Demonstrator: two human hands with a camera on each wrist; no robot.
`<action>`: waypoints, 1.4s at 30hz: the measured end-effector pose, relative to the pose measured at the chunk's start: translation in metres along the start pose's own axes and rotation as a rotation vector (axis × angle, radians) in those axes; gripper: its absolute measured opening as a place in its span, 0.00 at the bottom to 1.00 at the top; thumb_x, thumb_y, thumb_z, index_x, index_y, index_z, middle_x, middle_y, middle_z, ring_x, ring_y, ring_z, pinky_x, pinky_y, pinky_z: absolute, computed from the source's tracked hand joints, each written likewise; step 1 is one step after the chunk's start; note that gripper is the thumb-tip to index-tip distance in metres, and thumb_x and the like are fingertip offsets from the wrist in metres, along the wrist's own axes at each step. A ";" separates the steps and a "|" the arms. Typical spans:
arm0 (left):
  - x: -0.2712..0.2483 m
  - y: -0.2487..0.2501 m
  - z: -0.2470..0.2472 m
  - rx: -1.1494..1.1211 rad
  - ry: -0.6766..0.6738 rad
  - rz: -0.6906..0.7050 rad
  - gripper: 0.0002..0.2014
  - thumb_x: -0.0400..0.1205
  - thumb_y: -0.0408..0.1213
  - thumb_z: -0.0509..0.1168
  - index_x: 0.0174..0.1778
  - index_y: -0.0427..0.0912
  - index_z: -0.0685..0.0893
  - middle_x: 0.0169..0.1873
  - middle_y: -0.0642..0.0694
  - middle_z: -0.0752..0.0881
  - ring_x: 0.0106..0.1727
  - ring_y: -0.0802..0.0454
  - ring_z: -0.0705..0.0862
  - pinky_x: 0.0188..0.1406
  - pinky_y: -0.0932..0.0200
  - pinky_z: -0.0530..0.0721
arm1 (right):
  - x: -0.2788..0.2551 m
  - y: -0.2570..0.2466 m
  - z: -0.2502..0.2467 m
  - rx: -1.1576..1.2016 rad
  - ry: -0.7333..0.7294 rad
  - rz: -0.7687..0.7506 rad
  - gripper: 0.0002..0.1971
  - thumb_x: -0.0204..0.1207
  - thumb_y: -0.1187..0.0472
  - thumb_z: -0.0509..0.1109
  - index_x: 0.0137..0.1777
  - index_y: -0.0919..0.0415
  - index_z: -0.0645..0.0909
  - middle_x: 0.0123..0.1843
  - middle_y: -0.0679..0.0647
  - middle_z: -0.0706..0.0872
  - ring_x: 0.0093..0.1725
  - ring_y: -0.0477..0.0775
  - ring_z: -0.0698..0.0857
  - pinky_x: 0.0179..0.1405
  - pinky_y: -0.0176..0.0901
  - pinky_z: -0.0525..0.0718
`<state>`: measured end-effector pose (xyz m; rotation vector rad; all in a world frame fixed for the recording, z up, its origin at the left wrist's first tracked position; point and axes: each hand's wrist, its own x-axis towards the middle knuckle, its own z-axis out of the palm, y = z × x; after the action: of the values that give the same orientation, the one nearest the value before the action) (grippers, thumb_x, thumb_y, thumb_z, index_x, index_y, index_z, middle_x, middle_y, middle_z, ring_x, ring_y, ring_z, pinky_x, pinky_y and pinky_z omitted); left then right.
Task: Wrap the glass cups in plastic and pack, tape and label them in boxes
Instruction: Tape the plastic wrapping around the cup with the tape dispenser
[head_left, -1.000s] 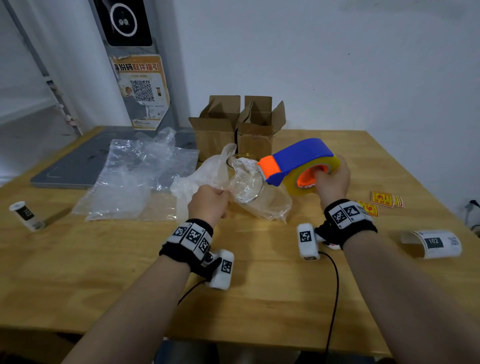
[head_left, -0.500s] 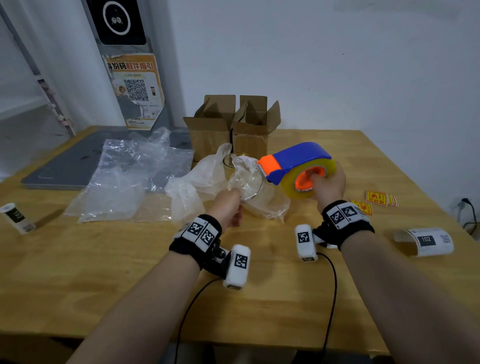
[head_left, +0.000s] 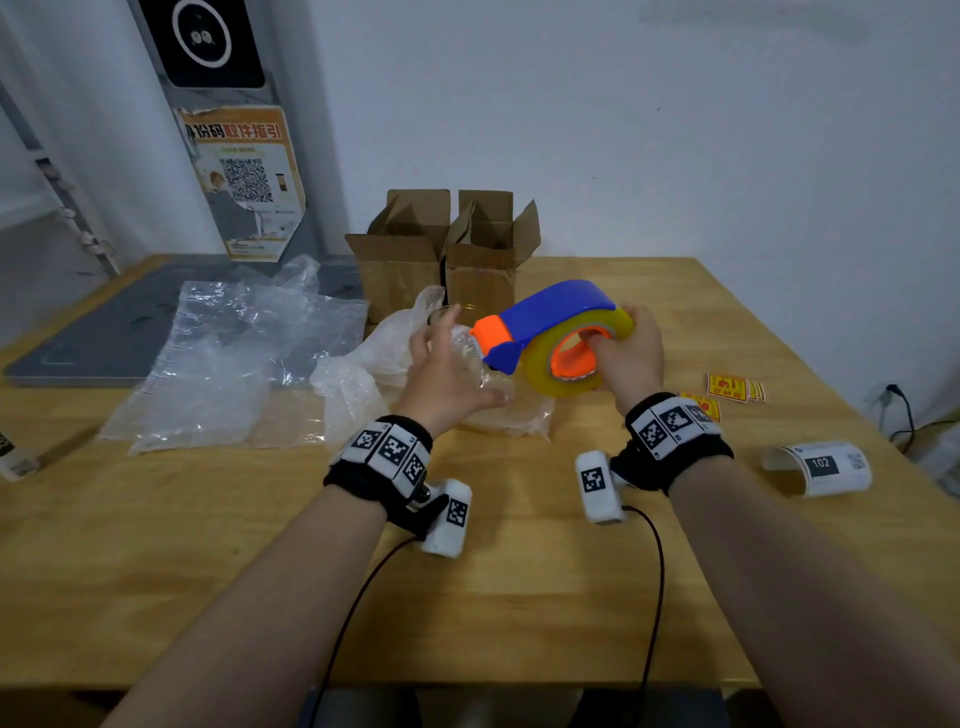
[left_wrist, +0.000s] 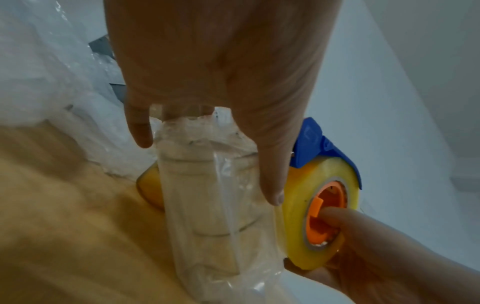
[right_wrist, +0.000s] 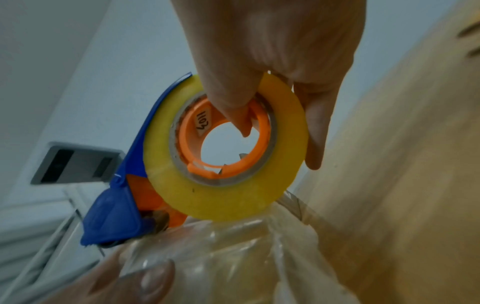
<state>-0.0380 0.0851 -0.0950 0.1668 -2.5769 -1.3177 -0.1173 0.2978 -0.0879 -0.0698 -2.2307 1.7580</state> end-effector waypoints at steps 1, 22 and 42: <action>0.000 -0.001 -0.001 -0.005 0.001 -0.003 0.60 0.64 0.44 0.89 0.87 0.56 0.56 0.81 0.45 0.56 0.69 0.55 0.68 0.72 0.58 0.71 | -0.002 -0.005 -0.002 -0.027 -0.025 -0.047 0.28 0.76 0.67 0.76 0.74 0.51 0.75 0.56 0.53 0.85 0.52 0.54 0.87 0.46 0.43 0.81; -0.010 -0.026 -0.020 -0.062 0.011 -0.193 0.40 0.66 0.52 0.87 0.70 0.55 0.73 0.68 0.49 0.70 0.64 0.50 0.78 0.59 0.56 0.78 | 0.006 -0.029 -0.025 -0.444 -0.029 -0.396 0.47 0.71 0.75 0.67 0.84 0.34 0.64 0.68 0.49 0.79 0.56 0.55 0.83 0.48 0.54 0.85; 0.014 0.015 -0.026 0.801 -0.387 -0.114 0.41 0.79 0.55 0.72 0.87 0.55 0.63 0.83 0.39 0.66 0.83 0.33 0.66 0.85 0.30 0.57 | 0.056 -0.006 -0.027 -0.530 -0.058 -0.348 0.38 0.76 0.74 0.61 0.83 0.41 0.73 0.79 0.51 0.80 0.75 0.63 0.80 0.69 0.65 0.83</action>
<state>-0.0442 0.0704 -0.0662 0.2109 -3.3296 -0.2776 -0.1626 0.3344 -0.0655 0.2443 -2.5051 0.9800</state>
